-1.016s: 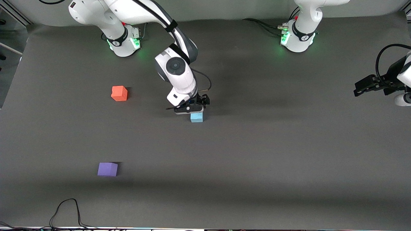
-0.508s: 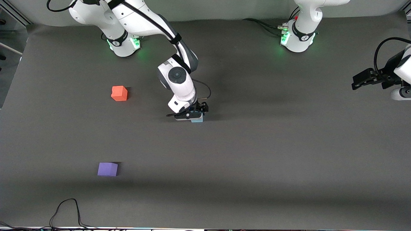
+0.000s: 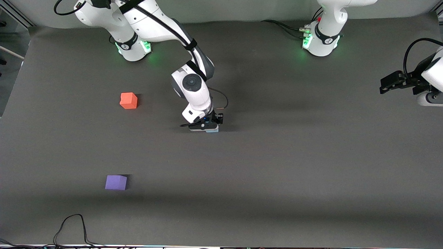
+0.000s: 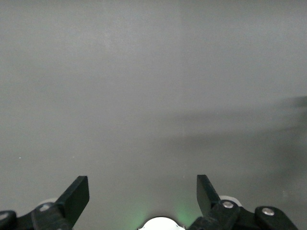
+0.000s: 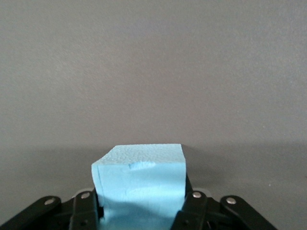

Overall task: Place blue block between orange and purple blocks
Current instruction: 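Lift the blue block with the right gripper and carry it past the orange block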

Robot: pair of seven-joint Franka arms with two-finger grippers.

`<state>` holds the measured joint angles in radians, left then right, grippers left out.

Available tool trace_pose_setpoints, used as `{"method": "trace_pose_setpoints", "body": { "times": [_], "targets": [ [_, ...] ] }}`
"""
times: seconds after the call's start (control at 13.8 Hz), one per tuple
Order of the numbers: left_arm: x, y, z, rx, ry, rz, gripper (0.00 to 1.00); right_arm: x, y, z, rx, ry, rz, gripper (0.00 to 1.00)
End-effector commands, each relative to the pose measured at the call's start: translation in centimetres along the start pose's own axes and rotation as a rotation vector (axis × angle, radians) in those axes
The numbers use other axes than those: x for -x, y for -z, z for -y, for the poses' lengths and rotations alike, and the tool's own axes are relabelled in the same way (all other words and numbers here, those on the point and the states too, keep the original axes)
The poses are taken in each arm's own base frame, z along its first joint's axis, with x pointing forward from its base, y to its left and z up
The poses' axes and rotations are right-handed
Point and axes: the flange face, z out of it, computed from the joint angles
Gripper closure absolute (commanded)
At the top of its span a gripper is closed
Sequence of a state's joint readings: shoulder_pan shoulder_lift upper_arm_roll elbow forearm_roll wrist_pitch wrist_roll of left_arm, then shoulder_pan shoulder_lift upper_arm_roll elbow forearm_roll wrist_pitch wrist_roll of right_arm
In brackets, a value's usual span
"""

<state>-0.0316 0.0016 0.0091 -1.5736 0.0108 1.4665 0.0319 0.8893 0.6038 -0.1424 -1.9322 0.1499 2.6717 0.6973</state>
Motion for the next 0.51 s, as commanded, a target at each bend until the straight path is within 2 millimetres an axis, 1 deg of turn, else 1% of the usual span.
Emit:
{"method": "trace_pose_setpoints", "body": {
  "times": [0.0,0.07,0.22,0.29,0.44],
  "targets": [
    [0.4,0.6,-0.4,-0.009,-0.027,-0.006,0.0,-2.2,5.1,-0.3,-0.002,-0.036,0.012,0.7],
    [0.4,0.6,-0.4,-0.004,-0.028,-0.007,0.0,-3.5,8.3,-0.4,0.007,-0.047,0.025,0.7],
    [0.3,0.6,-0.9,-0.002,-0.037,-0.009,0.0,-5.4,14.8,0.0,0.024,-0.054,0.069,0.7],
    [0.3,0.6,-0.9,-0.002,-0.037,-0.009,0.0,-6.6,18.5,0.1,0.029,-0.063,0.083,0.7],
    [0.4,0.6,-0.9,0.0,-0.036,-0.006,0.0,-9.1,26.4,0.0,0.038,-0.082,0.108,0.7]
  ]
}}
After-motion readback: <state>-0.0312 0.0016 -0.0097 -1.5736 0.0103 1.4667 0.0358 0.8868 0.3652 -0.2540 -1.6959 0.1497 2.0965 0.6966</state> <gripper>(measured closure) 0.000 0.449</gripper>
